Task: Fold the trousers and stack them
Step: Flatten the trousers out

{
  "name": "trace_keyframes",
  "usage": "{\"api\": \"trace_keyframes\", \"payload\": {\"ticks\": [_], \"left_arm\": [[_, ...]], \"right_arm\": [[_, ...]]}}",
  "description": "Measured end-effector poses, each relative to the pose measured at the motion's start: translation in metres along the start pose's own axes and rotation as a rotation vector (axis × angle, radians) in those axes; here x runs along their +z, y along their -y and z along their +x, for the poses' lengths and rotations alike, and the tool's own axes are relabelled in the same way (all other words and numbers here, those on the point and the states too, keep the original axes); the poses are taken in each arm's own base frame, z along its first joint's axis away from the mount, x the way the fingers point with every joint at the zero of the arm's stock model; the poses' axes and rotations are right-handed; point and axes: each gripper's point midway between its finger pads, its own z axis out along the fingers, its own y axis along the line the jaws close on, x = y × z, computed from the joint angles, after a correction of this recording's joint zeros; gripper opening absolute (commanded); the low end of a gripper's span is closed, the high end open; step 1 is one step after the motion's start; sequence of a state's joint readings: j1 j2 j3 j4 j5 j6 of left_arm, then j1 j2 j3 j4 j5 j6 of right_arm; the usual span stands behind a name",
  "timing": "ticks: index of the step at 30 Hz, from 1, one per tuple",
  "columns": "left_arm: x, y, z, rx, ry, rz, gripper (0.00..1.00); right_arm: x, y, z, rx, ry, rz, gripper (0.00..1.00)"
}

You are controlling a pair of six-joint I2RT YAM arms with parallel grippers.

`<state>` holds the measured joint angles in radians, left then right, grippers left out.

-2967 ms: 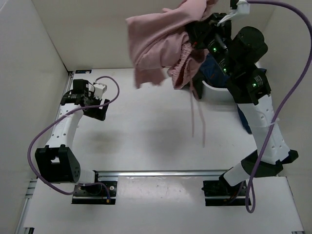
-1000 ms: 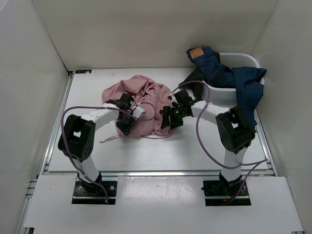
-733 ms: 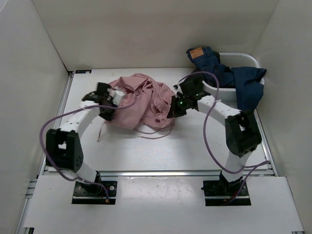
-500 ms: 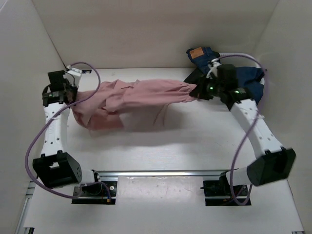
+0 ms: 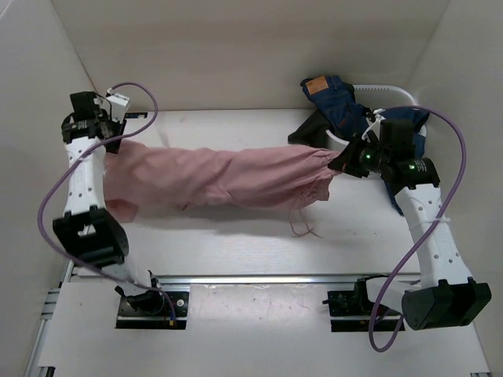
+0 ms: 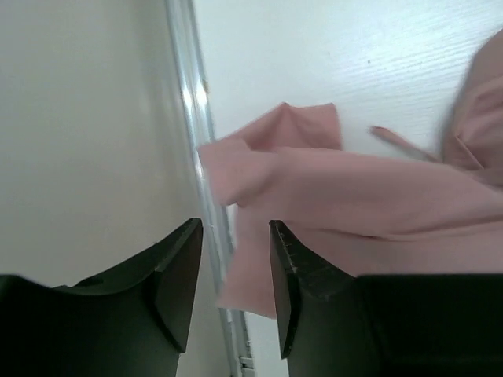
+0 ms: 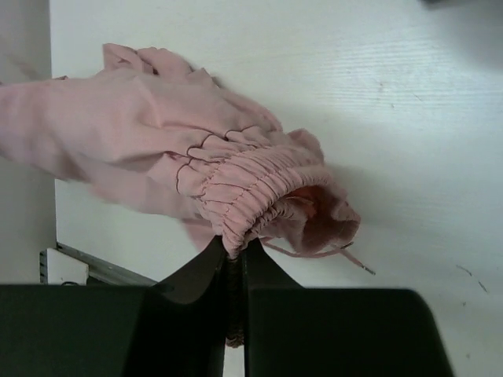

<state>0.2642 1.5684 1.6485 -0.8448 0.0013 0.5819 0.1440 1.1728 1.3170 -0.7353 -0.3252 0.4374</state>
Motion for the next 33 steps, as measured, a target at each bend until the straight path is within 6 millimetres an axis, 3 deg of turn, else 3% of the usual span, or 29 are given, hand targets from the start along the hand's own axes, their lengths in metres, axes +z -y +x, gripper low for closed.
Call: {"api": "trace_keyframes", "payload": {"ticks": [4, 6, 8, 11, 14, 18, 21, 23, 28, 29, 32, 33], "left_arm": [[0.071, 0.022, 0.037, -0.020, -0.207, 0.084, 0.55], [0.106, 0.042, 0.056, -0.038, -0.301, 0.153, 0.61], [0.119, 0.067, 0.078, -0.064, -0.374, 0.246, 0.65], [0.095, 0.087, 0.105, -0.064, -0.434, 0.302, 0.76], [0.052, 0.086, 0.129, -0.031, -0.457, 0.249, 0.76], [0.011, 0.091, 0.197, -0.066, -0.578, 0.202, 0.76], [0.003, 0.090, 0.247, -0.198, -0.689, 0.189, 0.77], [0.001, 0.090, 0.266, -0.282, -0.721, 0.185, 0.82], [0.023, 0.109, 0.257, -0.388, -0.665, 0.287, 0.82], [0.029, 0.113, 0.256, -0.400, -0.662, 0.310, 0.80], [0.049, 0.130, 0.260, -0.433, -0.683, 0.380, 0.55], [0.052, 0.133, 0.264, -0.429, -0.707, 0.394, 0.19]], "right_arm": [[0.001, 0.013, 0.004, 0.021, -0.010, 0.050, 0.00], [0.001, 0.018, 0.005, 0.027, -0.016, 0.078, 0.00], [0.001, 0.028, 0.004, 0.040, -0.019, 0.129, 0.00], [-0.002, 0.045, 0.000, 0.069, -0.006, 0.192, 0.00], [-0.005, 0.055, -0.004, 0.085, 0.013, 0.226, 0.00], [-0.004, 0.060, -0.002, 0.093, 0.009, 0.242, 0.00], [-0.002, 0.065, 0.002, 0.099, 0.000, 0.253, 0.00], [-0.001, 0.068, 0.004, 0.106, -0.006, 0.259, 0.00], [0.003, 0.076, 0.010, 0.117, -0.027, 0.273, 0.00], [0.004, 0.078, 0.011, 0.122, -0.032, 0.277, 0.00], [0.007, 0.081, 0.012, 0.129, -0.042, 0.282, 0.00], [0.008, 0.082, 0.012, 0.131, -0.043, 0.284, 0.00]]}}
